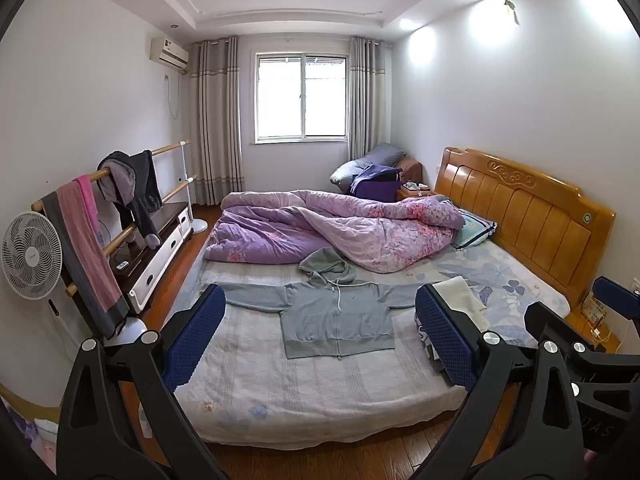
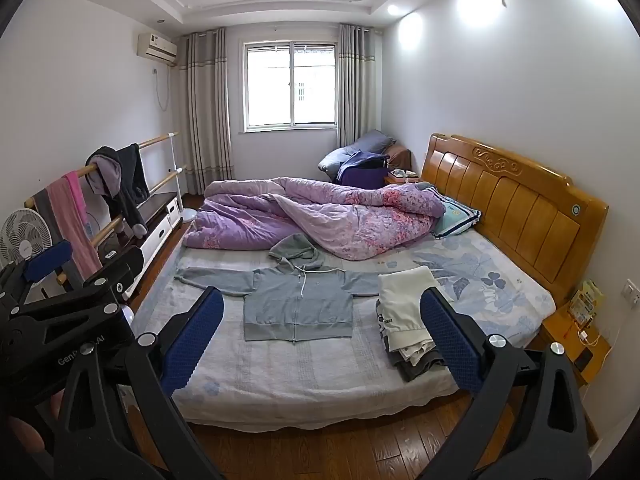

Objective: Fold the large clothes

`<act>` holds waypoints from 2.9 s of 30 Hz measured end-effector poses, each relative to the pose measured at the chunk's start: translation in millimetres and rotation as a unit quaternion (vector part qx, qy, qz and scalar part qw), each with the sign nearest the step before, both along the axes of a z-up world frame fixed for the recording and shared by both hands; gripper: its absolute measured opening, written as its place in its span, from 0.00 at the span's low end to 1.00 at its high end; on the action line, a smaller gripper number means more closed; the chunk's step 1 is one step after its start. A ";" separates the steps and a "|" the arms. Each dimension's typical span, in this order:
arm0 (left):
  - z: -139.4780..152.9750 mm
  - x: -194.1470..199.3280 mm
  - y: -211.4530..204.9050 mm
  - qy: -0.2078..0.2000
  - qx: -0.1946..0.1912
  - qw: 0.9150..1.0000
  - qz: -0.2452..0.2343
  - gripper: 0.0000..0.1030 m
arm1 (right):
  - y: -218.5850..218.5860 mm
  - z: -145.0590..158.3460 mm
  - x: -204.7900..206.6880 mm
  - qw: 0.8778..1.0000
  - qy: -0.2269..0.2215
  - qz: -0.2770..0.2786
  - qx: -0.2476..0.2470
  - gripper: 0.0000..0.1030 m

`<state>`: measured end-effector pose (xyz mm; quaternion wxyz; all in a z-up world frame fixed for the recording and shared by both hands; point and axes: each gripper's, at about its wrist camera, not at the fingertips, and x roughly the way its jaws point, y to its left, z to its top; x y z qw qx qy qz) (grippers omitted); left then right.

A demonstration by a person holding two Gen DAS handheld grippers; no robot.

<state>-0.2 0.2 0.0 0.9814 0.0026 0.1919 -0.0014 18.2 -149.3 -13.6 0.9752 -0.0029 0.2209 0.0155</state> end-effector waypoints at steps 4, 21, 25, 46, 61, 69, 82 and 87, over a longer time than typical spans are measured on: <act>-0.1 0.2 -0.2 0.002 0.003 1.000 0.001 0.93 | -1.1 -0.4 1.5 1.000 0.006 0.000 0.004 0.92; 0.1 -0.2 -0.4 0.005 0.002 1.000 0.001 0.93 | -7.0 -0.1 -3.8 1.000 0.003 0.000 0.006 0.92; 0.2 -0.5 -0.3 0.005 0.001 1.000 0.000 0.93 | -6.1 -0.7 -3.4 1.000 0.004 0.000 0.005 0.92; 0.0 -0.7 -1.1 0.006 -0.001 1.000 0.000 0.93 | -14.1 0.9 -7.0 1.000 0.005 -0.001 0.004 0.92; 0.1 -1.0 -1.2 0.006 0.000 1.000 0.000 0.93 | -17.5 -9.1 -2.8 1.000 0.007 -0.003 0.003 0.92; 0.0 -0.7 -0.8 0.006 -0.001 1.000 -0.001 0.93 | -17.3 -8.9 -3.0 1.000 0.006 -0.003 0.003 0.92; 0.0 -0.7 -0.9 0.006 -0.001 1.000 -0.001 0.93 | -17.9 -8.9 -2.4 1.000 0.006 -0.003 0.002 0.92; 0.0 -0.5 -0.7 0.007 -0.001 1.000 -0.001 0.93 | -16.7 -9.7 -1.6 1.000 0.006 -0.003 0.002 0.92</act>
